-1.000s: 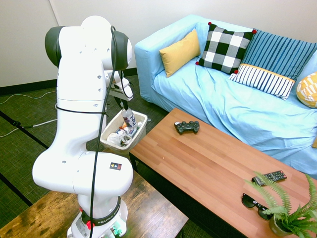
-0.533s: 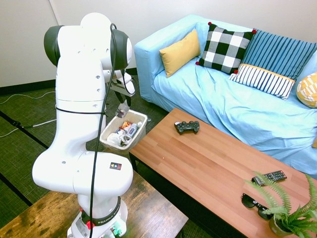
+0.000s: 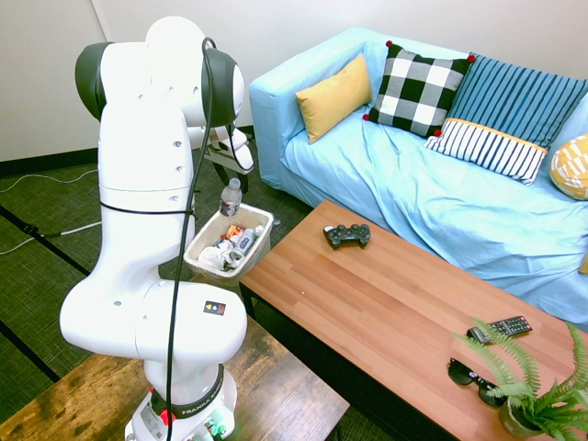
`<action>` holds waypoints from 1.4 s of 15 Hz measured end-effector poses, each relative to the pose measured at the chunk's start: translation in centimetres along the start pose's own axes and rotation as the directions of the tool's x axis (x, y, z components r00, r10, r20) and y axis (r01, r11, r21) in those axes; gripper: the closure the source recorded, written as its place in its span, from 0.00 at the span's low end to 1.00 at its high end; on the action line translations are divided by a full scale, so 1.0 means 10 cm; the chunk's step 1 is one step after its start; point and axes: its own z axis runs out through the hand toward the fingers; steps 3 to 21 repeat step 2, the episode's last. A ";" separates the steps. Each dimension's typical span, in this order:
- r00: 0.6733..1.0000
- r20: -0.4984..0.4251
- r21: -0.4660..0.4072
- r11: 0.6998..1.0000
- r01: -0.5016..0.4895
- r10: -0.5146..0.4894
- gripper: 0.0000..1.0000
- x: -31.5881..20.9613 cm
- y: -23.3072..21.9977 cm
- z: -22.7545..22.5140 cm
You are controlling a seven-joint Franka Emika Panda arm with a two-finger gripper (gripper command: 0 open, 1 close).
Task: Throw the bottle in the trash bin
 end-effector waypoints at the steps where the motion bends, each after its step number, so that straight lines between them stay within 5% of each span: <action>1: 1.000 0.000 -0.004 1.000 0.000 0.000 0.00 0.01 0.02 0.01; 21: 1.000 -0.001 -0.004 1.000 0.000 0.000 0.00 0.02 0.03 0.01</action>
